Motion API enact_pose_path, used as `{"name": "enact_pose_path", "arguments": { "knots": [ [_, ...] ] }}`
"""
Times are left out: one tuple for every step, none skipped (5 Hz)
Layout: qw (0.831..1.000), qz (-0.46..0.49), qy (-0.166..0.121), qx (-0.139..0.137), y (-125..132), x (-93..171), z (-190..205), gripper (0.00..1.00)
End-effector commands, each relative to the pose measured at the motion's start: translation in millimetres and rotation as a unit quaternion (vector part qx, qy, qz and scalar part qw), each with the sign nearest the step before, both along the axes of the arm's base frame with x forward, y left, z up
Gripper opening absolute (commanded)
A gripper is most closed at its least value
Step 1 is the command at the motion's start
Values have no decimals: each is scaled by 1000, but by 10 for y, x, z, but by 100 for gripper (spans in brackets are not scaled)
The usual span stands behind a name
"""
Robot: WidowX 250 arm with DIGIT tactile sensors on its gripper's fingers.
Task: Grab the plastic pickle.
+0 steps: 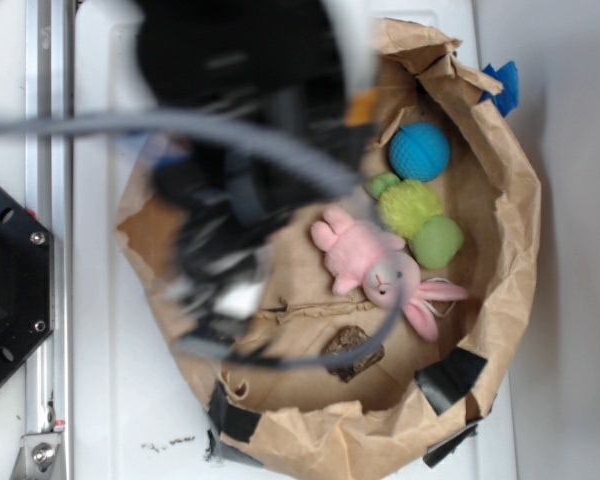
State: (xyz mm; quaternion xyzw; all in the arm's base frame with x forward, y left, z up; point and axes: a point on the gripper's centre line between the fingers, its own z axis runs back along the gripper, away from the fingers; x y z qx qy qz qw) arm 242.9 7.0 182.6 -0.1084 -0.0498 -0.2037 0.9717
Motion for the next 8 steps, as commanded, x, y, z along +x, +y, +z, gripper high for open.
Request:
{"name": "enact_pose_path", "arguments": {
  "knots": [
    [995,-93,-22,17,115,113,-292,100],
    [989,-135,-43,36,179,27,-519,100],
    [987,-140,-48,60,327,10,-788,100],
    [988,-137,-38,58,504,73,-924,100],
    [983,-163,-48,75,623,85,-935,100],
    [978,-186,-51,76,694,82,-971,100],
    [977,-188,-49,89,718,72,-1008,100],
    [978,-182,-62,86,771,33,-1017,100]
  ]
}}
